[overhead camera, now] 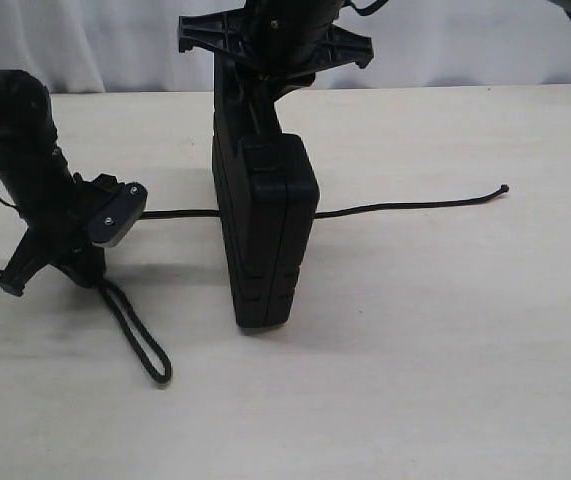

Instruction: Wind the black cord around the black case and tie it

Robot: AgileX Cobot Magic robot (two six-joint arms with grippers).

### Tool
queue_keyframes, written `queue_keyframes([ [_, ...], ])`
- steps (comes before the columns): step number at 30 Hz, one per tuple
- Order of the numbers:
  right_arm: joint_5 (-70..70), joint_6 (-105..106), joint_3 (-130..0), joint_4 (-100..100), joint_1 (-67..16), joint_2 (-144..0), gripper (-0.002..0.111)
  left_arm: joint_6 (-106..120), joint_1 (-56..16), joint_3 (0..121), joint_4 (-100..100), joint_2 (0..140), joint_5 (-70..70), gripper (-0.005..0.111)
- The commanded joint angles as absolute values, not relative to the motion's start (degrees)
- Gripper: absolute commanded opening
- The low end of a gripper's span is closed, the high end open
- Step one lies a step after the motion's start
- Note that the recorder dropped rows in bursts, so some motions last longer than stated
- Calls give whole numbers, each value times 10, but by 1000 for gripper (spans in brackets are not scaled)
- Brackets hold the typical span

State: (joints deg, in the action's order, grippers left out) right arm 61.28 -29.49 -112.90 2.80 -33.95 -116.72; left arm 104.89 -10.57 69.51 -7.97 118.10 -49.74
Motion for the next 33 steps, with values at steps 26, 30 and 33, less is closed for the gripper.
queue_keyframes([
  [26, 630, -296, -1129, 24, -341, -1175, 4, 756, -30, 694, -222, 1049, -490, 0],
  [30, 630, -296, -1129, 24, -341, -1175, 4, 767, 26, 694, -341, 1048, -502, 0],
  [33, 630, -296, -1129, 24, -341, -1175, 4, 809, 83, 694, -454, 1048, -540, 0],
])
